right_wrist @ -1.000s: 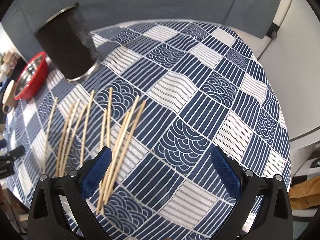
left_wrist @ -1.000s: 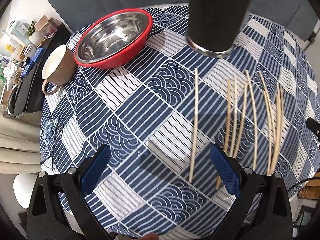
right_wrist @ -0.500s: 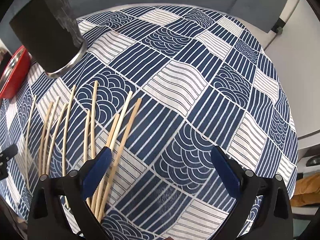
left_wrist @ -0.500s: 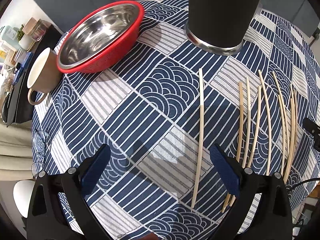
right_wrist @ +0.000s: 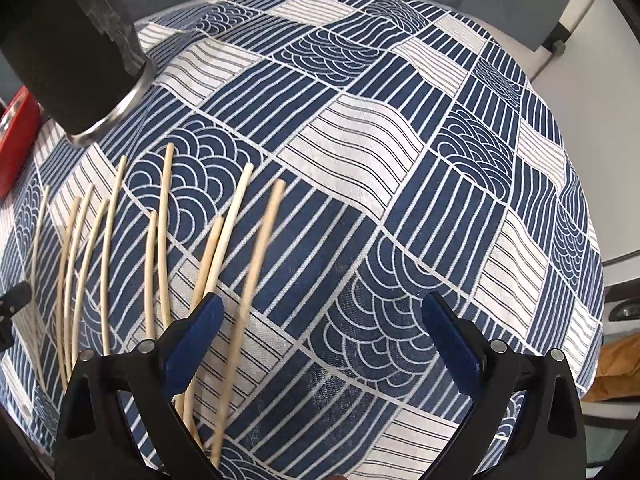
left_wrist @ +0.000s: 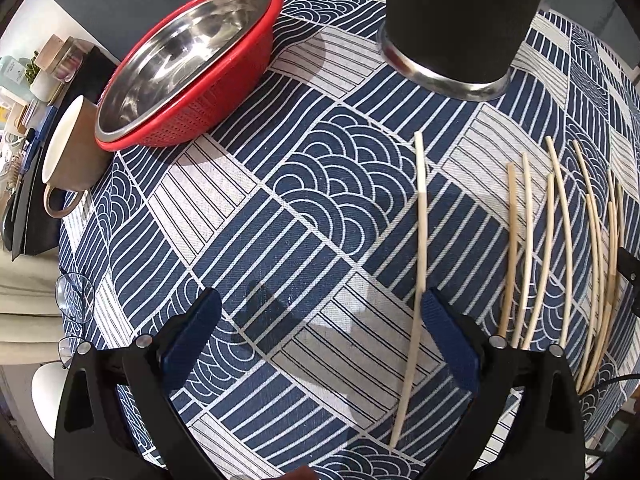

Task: Organize utensils
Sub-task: 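Lower both grippers onto the wooden sticks and each grasp one stick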

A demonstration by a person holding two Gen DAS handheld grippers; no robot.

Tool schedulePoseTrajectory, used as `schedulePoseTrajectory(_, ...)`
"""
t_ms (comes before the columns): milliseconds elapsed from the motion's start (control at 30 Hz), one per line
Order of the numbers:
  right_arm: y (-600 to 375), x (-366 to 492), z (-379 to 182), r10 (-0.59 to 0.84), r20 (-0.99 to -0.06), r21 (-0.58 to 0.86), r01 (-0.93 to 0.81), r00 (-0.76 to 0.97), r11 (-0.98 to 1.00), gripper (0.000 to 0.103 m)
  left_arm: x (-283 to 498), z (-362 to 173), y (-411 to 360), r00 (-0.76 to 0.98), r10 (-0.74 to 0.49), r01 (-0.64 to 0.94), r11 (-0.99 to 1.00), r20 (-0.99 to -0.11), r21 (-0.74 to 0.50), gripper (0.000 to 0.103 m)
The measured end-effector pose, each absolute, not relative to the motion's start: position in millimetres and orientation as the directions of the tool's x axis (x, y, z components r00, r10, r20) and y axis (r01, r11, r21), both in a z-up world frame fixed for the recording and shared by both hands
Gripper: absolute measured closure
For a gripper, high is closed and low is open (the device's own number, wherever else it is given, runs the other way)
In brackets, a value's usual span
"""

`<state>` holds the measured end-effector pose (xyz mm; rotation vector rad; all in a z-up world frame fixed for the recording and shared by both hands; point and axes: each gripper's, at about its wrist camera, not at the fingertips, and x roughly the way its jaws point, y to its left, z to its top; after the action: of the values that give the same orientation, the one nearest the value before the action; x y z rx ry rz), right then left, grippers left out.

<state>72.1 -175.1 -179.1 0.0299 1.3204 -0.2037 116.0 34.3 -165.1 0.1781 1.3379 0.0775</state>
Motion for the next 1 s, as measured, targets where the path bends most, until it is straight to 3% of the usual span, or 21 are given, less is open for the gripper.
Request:
schedulePoseTrajectory(233,-190,66,-186,-0.043,-0.968,0.013,0.220,0.246,0.975,0.006,118,-173,27,0.256,0.185,0.046,0.978,-0.949,0.203,0.004)
schedulePoseTrajectory(467,-186,62,-187,-0.051,-0.954,0.009,0.200,0.295,0.980,0.006,112,-175,23,0.261,0.151,0.039,0.985,-0.953,0.167,0.004)
schedulePoseTrajectory(733,-185,58,-183,-0.038,-0.957,0.007,0.153,0.287,0.988,0.010,120,-187,70,0.202,0.018,-0.004,1.000,-0.979,0.018,0.005)
schedulePoseTrajectory(833,-188,54,-178,-0.033,-0.954,0.008,0.136,0.300,0.991,0.023,114,-189,77,0.225,0.013,0.007,1.000,-0.974,0.015,0.009)
schedulePoseTrajectory(867,-190,52,-176,-0.031,-0.952,0.009,0.130,0.304,0.991,0.034,113,-189,78,0.229,0.011,0.009,1.000,-0.973,0.014,0.011)
schedulePoseTrajectory(1000,-196,47,-168,-0.023,-0.951,0.012,0.112,0.310,0.994,0.066,104,-183,82,0.249,0.001,0.040,0.999,-0.969,0.011,0.037)
